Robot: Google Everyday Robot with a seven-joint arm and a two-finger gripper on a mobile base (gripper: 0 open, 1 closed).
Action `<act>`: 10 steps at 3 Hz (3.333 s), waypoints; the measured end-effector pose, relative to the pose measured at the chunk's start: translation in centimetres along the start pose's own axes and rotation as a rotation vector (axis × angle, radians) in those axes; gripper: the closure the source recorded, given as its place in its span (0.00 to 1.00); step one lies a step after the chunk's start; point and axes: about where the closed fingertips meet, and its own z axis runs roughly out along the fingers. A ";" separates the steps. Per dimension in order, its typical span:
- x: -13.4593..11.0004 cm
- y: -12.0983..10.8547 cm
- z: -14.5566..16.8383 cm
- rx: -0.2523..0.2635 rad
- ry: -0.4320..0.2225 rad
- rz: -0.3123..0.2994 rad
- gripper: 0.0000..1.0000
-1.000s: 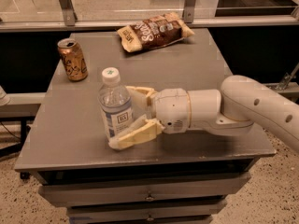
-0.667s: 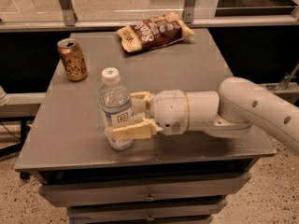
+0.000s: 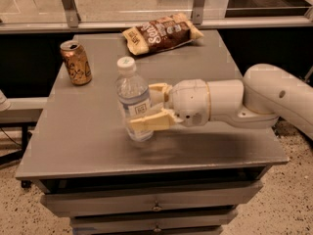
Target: Knock blue plastic bottle over
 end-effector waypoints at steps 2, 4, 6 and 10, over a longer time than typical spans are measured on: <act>-5.3 -5.9 -6.2 0.052 0.277 -0.170 1.00; -3.4 -7.0 -9.7 -0.020 0.765 -0.269 1.00; 4.1 -8.1 -13.0 0.022 1.195 -0.212 1.00; 7.6 -14.3 -24.4 0.419 1.579 -0.016 0.12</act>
Offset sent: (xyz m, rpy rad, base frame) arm 0.1068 -0.1322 0.0893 -0.6838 -0.3078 -0.0951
